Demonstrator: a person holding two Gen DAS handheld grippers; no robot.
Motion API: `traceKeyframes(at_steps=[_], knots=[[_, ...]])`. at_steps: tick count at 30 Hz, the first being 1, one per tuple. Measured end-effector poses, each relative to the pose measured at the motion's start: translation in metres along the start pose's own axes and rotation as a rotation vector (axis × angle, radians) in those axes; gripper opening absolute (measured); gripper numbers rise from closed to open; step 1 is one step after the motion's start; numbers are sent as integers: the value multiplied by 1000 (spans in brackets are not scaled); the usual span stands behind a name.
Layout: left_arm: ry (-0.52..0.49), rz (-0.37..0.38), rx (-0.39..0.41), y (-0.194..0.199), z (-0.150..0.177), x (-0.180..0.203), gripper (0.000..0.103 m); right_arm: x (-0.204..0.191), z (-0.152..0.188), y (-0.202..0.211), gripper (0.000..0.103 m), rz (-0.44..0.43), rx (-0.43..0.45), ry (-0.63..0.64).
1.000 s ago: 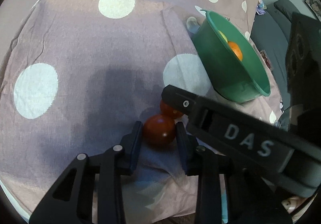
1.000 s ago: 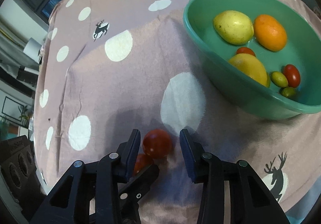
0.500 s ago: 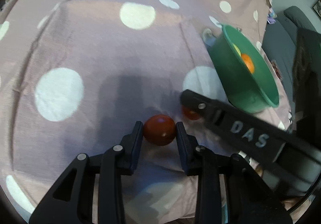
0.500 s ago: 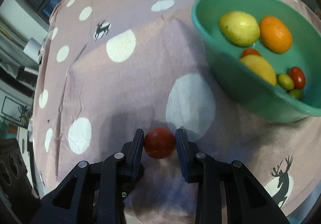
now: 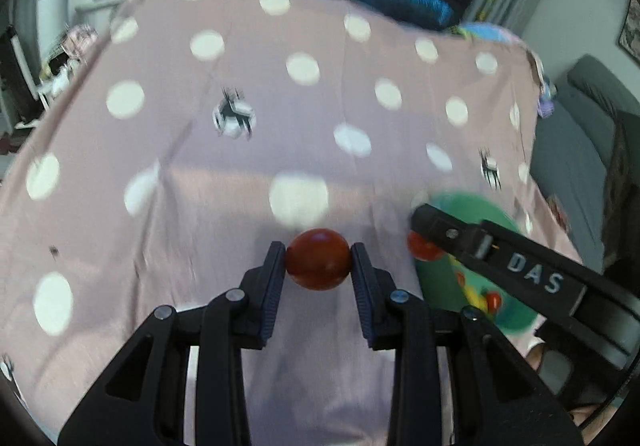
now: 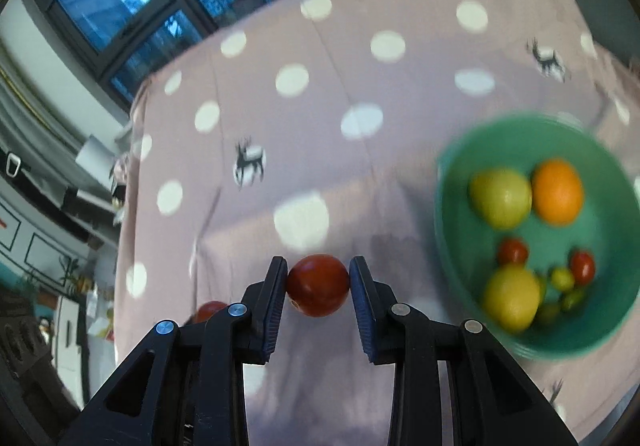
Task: Organize fruits
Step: 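Lift the cherry tomato with the right gripper and lower it over the bowl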
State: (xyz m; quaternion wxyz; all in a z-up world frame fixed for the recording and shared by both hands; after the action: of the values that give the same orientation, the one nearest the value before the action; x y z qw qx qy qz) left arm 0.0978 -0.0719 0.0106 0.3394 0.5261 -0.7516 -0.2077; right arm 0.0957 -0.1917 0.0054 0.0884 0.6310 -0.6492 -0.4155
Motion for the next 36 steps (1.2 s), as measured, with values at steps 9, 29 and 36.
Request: traceKeyframes(at_steps=[9, 29, 36], knots=[[53, -5, 95, -9, 5, 3, 33, 32, -6, 15, 34, -46, 168, -78], [-110, 175, 95, -21, 26, 99, 33, 102, -2, 54, 34, 93, 304, -230], [-151, 243, 51, -31, 36, 128, 33, 134, 2, 62, 34, 157, 298, -311]])
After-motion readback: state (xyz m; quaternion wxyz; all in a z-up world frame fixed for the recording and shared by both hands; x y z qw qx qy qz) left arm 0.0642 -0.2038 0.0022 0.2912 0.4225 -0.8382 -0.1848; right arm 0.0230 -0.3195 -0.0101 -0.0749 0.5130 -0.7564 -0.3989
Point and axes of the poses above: each gripper's, at about its wrist camera, not at the fingertips, and y roughly against the way its jaws point, x to its right, z to its underside, the point moved 6 cm from there along -y, roughly the way its jaws point, and after that the axes turned 2 degrees about x, right-handed, at the moved point
